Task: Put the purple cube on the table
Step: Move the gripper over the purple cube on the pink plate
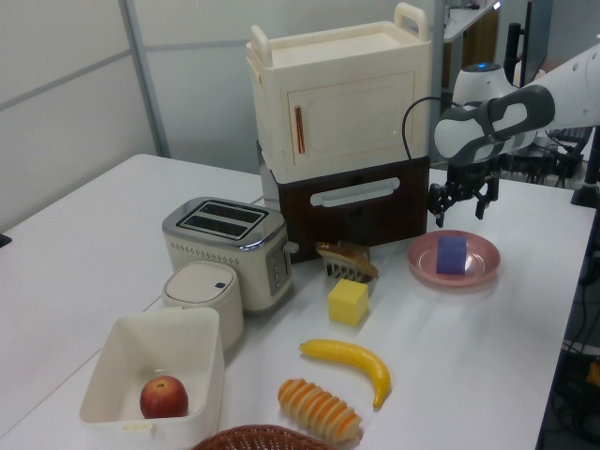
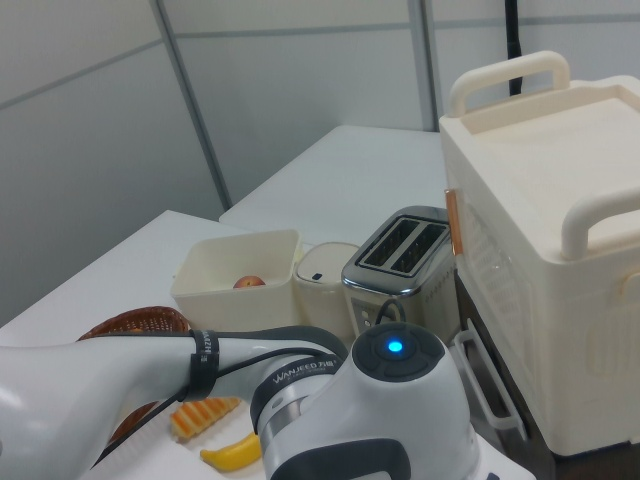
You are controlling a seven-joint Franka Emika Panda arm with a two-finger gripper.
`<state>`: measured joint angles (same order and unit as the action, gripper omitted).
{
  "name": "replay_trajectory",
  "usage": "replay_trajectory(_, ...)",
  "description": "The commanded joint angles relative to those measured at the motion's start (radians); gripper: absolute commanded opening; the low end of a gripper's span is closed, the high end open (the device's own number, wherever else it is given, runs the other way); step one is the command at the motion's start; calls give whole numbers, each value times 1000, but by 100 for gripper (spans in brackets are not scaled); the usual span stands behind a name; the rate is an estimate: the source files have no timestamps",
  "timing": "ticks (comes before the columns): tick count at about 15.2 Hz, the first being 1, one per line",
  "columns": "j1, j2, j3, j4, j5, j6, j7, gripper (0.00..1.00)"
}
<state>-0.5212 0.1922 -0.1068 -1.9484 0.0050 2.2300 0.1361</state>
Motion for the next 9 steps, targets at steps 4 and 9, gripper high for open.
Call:
replay_trajectory(4, 15, -22, 3, -36, 26, 52, 217, 100)
replay_trajectory(9, 70, -19, 4, -93, 23, 99, 339, 100)
